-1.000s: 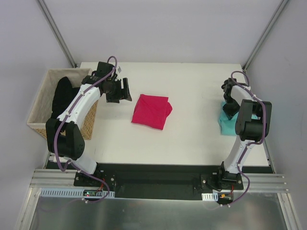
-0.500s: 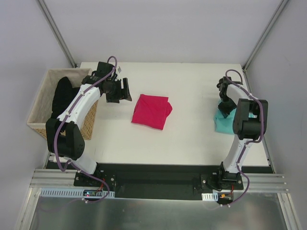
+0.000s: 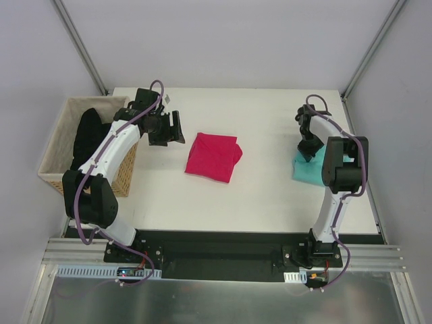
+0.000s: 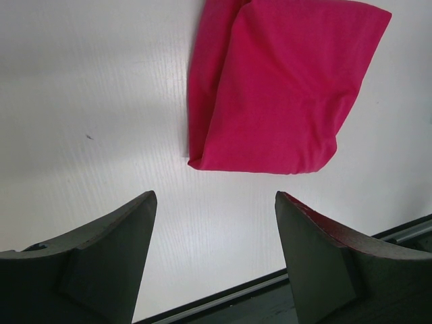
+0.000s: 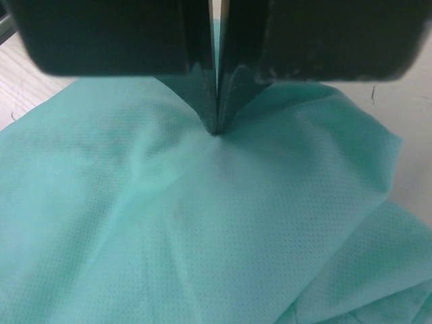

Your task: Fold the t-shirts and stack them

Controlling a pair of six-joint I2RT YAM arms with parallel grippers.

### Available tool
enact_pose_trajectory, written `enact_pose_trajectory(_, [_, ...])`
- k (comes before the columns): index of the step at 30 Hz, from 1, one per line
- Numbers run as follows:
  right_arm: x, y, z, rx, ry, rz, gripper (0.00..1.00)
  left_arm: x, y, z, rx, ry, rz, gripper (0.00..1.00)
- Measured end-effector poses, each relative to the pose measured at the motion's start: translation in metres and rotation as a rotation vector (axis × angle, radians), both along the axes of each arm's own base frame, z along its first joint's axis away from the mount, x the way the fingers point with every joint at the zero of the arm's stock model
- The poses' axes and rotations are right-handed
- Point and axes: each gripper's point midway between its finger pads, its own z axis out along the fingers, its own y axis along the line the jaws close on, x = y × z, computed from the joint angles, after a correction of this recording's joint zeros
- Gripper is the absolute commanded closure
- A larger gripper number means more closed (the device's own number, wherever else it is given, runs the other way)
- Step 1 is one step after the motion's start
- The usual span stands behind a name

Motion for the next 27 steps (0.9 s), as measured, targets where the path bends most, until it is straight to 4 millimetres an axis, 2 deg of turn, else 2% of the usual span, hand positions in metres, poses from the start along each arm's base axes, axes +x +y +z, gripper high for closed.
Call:
enact_pose_trajectory(13, [0.004,0.025,0.000,0.022,0.001,0.072,0.99,-0.005,0.001,0.000,0.000,0.000,0.001,0.29])
enact_pose_trajectory(27, [0.013,0.077,-0.002,0.047,0.009,0.191,0.99,-0.006,0.002,0.000,0.001,0.001,0.001,0.29])
